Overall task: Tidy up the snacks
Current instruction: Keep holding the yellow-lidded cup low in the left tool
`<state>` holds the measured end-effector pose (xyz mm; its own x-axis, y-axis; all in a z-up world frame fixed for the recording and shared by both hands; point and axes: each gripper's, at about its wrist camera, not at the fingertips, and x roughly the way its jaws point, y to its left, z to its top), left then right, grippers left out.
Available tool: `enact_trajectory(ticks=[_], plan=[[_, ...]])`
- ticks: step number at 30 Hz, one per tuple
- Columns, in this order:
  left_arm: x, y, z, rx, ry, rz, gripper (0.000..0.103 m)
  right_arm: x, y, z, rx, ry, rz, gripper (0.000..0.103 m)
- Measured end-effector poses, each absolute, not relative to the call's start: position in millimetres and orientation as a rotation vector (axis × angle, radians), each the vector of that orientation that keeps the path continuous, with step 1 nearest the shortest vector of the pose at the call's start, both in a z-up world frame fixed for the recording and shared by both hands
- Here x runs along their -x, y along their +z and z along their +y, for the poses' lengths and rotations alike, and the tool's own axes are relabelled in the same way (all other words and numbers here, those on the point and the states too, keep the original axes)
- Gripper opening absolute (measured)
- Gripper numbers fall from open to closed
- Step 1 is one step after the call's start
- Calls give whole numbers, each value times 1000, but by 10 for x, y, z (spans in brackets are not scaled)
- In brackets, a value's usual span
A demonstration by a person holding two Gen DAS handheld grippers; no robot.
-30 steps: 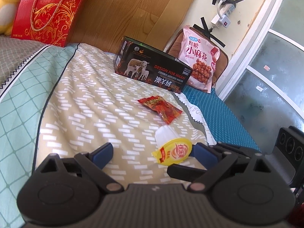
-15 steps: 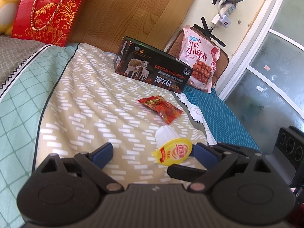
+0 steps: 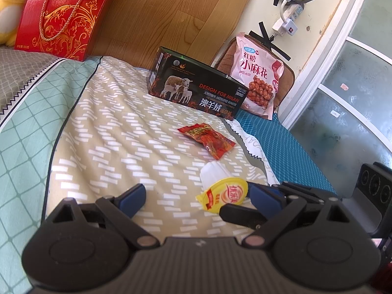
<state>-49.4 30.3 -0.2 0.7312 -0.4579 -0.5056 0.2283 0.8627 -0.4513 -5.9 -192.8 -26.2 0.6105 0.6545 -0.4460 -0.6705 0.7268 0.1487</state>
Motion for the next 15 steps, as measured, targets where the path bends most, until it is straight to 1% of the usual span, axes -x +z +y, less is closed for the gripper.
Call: enact_trajectory(ticks=[12,15], plan=[[494,-7,309,379,-388,649,96,42,-252,-1980,-4,719,488,59],[494,-6,308,379,-388,649,96,45,-253,-1976,-1,722,491,60]])
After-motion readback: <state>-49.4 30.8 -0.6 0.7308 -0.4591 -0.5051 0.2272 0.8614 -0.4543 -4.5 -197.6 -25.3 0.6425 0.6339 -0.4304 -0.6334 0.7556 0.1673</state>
